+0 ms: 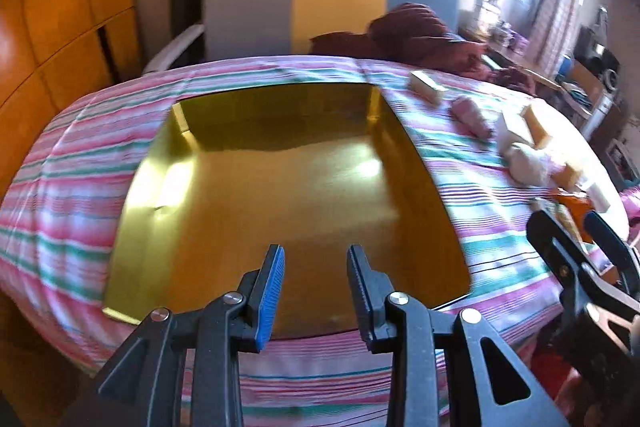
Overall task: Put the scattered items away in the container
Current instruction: 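Move both tools from the gold tray toward the cracker packs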
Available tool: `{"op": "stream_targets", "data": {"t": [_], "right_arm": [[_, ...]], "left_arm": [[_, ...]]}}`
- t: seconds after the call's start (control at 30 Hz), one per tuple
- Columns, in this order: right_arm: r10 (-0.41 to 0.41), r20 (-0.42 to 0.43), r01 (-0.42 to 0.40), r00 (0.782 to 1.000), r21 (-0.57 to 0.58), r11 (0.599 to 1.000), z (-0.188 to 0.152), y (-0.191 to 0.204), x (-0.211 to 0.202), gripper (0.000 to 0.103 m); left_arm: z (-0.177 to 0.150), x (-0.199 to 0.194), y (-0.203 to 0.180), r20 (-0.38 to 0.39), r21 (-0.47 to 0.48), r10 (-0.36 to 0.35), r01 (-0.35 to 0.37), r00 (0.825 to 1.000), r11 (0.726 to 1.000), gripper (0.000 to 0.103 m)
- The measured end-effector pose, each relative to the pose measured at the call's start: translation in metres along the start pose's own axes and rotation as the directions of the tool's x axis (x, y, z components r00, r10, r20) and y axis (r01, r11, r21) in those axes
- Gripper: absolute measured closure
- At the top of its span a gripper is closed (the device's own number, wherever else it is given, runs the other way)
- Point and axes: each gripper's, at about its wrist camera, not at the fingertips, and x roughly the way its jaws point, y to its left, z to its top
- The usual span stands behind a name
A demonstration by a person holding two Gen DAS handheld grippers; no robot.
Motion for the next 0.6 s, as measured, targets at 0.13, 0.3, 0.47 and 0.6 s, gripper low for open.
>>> {"op": "stream_targets", "data": {"t": [0.13, 0.3, 0.47, 0.6], "right_arm": [[-0.032, 0.008, 0.032, 0.999, 0.021, 0.999, 0.003, -0.034, 0.003, 0.000], [-0.062, -0.014, 0.062, 0.998, 0.063, 0.996, 0.000, -0.082, 0.010, 0.000], [-0.099, -0.019, 0.100, 0.995, 0.093, 0.991, -0.003, -0.124, 0.006, 0.004], [-0.110, -0.047, 0.114, 0.993, 0.087, 0.990, -0.009, -0.155, 0.005, 0.019]], "left_arm": [[0.007, 0.003, -0.032, -0.004, 0.049, -0.064, 0.064, 0.998, 0.997, 0.069], [0.011, 0.012, -0.079, -0.019, 0.141, -0.101, 0.102, 0.995, 0.985, 0.061], [0.009, 0.027, -0.123, -0.064, 0.197, -0.120, 0.131, 0.991, 0.972, 0.059], [0.007, 0.044, -0.162, -0.110, 0.240, -0.136, 0.159, 0.985, 0.958, 0.059]]}}
